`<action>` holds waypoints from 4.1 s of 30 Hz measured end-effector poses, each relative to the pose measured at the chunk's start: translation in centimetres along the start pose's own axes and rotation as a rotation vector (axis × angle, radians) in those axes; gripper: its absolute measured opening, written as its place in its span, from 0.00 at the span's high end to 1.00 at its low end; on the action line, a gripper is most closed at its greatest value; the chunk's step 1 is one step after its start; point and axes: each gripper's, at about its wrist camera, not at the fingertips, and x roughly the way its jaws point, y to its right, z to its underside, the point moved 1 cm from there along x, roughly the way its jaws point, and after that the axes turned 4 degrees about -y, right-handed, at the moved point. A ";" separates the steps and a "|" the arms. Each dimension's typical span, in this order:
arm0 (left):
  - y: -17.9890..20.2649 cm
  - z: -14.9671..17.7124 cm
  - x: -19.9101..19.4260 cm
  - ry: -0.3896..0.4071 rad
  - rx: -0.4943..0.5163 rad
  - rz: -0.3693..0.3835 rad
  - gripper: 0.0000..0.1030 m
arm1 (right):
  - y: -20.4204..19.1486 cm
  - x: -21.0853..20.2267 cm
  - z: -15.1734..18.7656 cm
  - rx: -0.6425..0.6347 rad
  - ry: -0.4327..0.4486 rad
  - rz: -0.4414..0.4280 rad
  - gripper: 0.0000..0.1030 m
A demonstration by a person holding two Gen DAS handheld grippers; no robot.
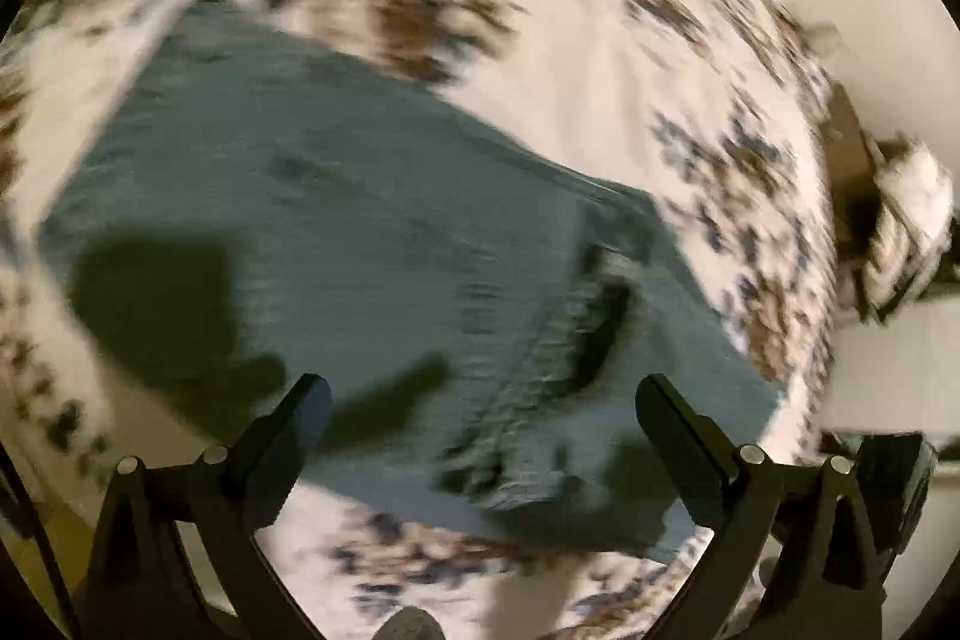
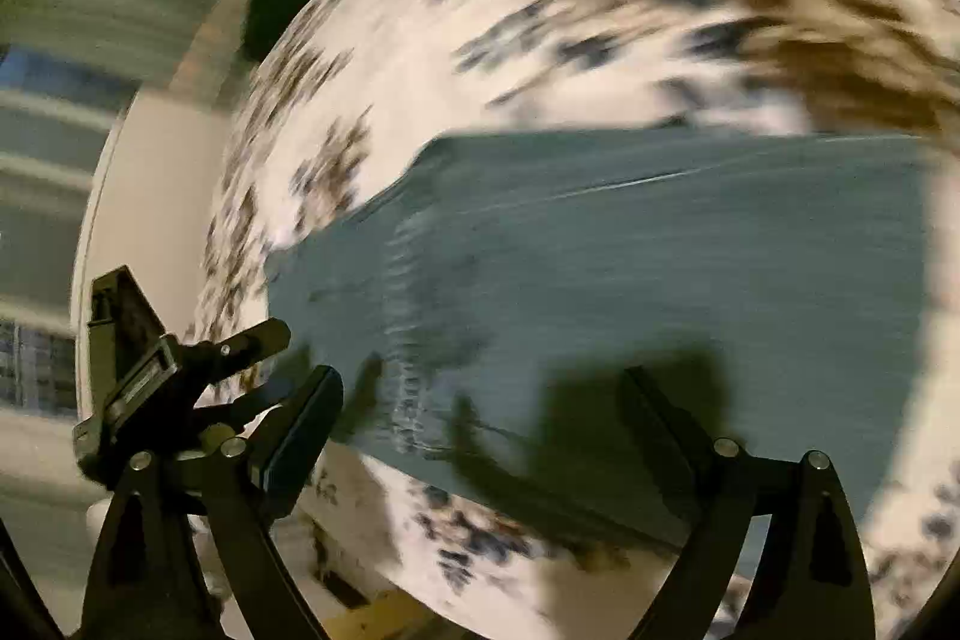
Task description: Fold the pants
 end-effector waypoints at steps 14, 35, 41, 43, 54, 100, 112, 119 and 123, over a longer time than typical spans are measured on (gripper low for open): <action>8.8 2.1 7.8 -0.004 0.446 -0.262 0.89 | 14.4 -5.7 2.8 0.386 0.100 0.149 0.08; -0.4 1.4 0.9 0.091 0.086 0.007 0.58 | 10.6 -2.0 -1.6 0.234 -0.051 0.376 0.09; -12.2 5.7 -3.8 0.267 -0.395 0.241 0.08 | 4.5 -2.1 -0.6 0.191 -0.073 0.236 0.09; -16.0 6.5 -4.1 0.354 -0.534 0.247 0.02 | 2.7 -0.4 -0.5 0.158 -0.104 0.224 0.09; -22.7 1.5 -3.6 0.534 -0.732 0.221 0.31 | -1.8 10.0 -1.1 0.017 -0.229 0.291 0.09; 9.4 9.9 5.3 0.086 0.162 0.055 0.00 | 11.7 -4.6 -0.6 0.215 -0.050 -0.096 0.08; -0.7 7.1 -0.8 0.249 -0.003 -0.300 0.00 | 2.6 6.2 -1.8 -0.008 -0.126 0.082 0.59; 1.4 5.6 -2.8 0.278 0.057 -0.247 0.00 | 3.9 -3.7 0.4 0.094 0.062 0.073 0.83; 4.4 3.3 -1.0 0.234 0.128 -0.175 0.00 | 9.4 -9.9 1.9 0.189 0.113 0.149 0.83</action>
